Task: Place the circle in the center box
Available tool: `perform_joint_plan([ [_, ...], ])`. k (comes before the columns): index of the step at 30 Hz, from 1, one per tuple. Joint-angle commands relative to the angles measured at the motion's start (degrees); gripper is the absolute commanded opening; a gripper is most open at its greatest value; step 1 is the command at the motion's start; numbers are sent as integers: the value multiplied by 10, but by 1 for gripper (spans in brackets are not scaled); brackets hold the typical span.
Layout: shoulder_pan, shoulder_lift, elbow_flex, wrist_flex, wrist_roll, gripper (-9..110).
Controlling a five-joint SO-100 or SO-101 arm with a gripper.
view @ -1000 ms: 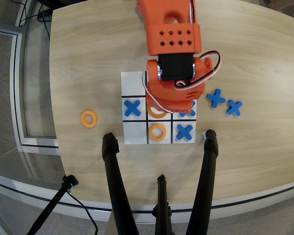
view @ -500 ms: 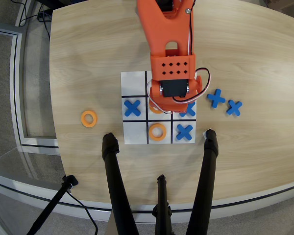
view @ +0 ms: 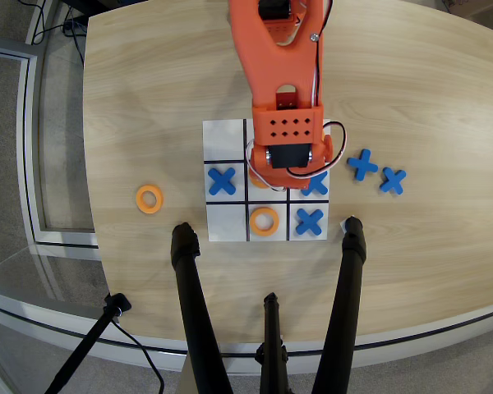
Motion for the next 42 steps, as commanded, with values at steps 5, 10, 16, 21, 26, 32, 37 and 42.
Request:
perform_joint_plan([
  [5, -7, -19, -39, -21, 11, 0],
  [10, -8, -36, -56, -21, 15, 0],
  [16, -11, -52, -69, -19, 18, 0],
  [21, -9, -48, -71, -15, 18, 0],
  [26, -6, -42, -72, -8, 18, 4],
  [32, 4, -30, -84, -8, 15, 4],
  [37, 11, -24, -106, 4, 16, 7],
  [42, 17, -15, -144, 44, 14, 7],
])
